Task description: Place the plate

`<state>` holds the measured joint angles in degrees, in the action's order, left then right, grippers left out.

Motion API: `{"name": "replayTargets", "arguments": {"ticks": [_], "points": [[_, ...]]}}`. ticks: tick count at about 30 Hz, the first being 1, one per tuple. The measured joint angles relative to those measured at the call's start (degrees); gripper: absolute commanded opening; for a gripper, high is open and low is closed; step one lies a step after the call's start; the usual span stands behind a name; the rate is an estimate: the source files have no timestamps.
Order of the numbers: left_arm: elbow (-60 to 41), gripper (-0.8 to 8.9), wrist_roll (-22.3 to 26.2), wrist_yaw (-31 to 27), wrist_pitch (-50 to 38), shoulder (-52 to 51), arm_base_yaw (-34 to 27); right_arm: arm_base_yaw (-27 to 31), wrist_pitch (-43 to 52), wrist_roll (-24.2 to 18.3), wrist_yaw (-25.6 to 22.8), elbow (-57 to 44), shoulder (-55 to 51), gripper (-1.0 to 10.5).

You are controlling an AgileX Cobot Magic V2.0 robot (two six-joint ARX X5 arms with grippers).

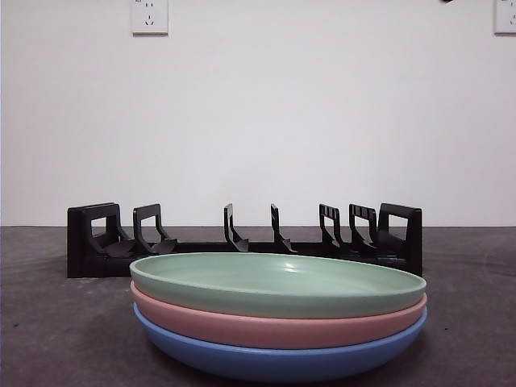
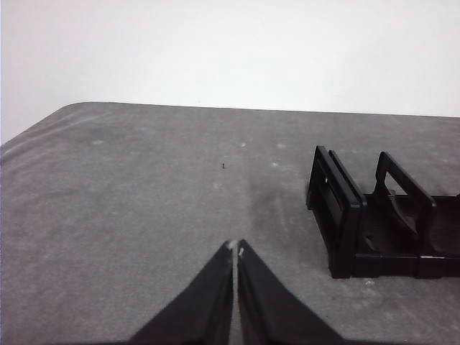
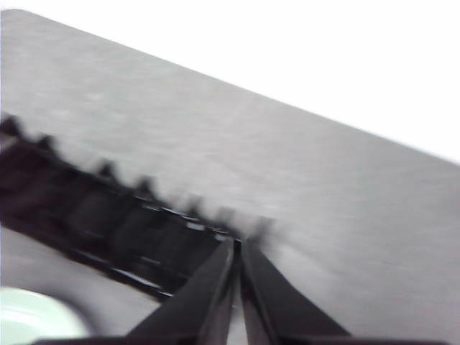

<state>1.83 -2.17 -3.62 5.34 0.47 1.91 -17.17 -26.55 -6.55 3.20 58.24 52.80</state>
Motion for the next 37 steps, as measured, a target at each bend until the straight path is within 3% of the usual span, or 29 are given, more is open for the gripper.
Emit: {"name": "replayTargets", "arguments": {"ticks": [4,8,15,37], "points": [[0.0,0.08,0.0,0.0,0.0,0.0,0.0,5.7,10.6,-4.2,-0.2,-15.0,-9.9,0.1],[0.0,0.08,0.0,0.0,0.0,0.0,0.0,11.8,22.3,-5.4,-0.2,-35.0,-25.9,0.1],[0.0,0.08,0.0,0.0,0.0,0.0,0.0,16.6,21.4,-5.2,-0.4,-56.6,-49.2,0.1],[0.0,0.08,0.0,0.0,0.0,0.0,0.0,16.9,19.9,-5.0,-0.2,-57.3,-52.6,0.1]]}}
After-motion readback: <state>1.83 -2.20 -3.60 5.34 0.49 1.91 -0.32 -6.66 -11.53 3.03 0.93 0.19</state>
